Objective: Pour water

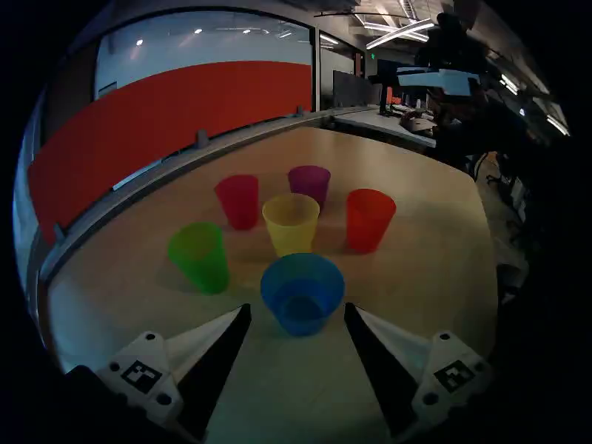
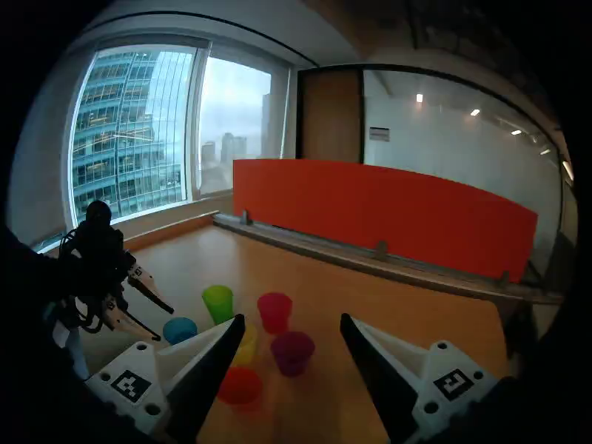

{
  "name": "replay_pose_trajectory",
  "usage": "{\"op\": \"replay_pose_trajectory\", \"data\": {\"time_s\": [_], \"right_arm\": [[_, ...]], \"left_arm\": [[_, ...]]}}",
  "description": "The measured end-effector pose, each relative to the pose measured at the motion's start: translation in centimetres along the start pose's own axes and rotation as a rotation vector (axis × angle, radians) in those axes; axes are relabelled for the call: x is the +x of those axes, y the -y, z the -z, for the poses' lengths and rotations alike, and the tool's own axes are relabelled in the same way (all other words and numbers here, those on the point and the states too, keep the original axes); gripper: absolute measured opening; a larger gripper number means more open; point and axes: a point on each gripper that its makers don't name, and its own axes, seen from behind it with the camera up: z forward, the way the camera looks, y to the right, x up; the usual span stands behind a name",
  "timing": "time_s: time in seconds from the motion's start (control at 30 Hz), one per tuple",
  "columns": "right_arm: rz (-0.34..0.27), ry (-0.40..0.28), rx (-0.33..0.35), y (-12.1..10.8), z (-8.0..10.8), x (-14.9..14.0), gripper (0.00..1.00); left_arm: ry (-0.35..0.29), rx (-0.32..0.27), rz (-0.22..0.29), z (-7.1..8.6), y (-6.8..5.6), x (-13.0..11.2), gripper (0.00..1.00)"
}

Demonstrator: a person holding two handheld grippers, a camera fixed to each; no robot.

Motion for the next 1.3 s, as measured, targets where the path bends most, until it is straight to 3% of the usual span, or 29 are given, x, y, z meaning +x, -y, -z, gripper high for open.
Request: {"op": "replay_pose_trajectory", "data": {"time_s": [0.5,0.87,1.17,1.3], "right_arm": [[-0.010,0.015,0.000,-0.7,-1.0,-0.6,1.00],[-0.016,0.017,0.003,-0.9,-1.4,-0.8,1.00],[-0.017,0.021,0.003,-1.0,-1.6,-1.0,1.00],[-0.019,0.023,0.004,-1.0,-1.7,-1.1,1.00]], "left_arm": [[0.045,-0.038,-0.011,-3.2,-0.3,0.1,0.94],[0.051,-0.051,-0.011,-4.3,-0.6,0.4,0.94],[0.067,-0.038,-0.042,-5.1,-0.6,0.3,0.94],[0.064,-0.036,-0.038,-5.2,-0.6,0.5,0.90]]}}
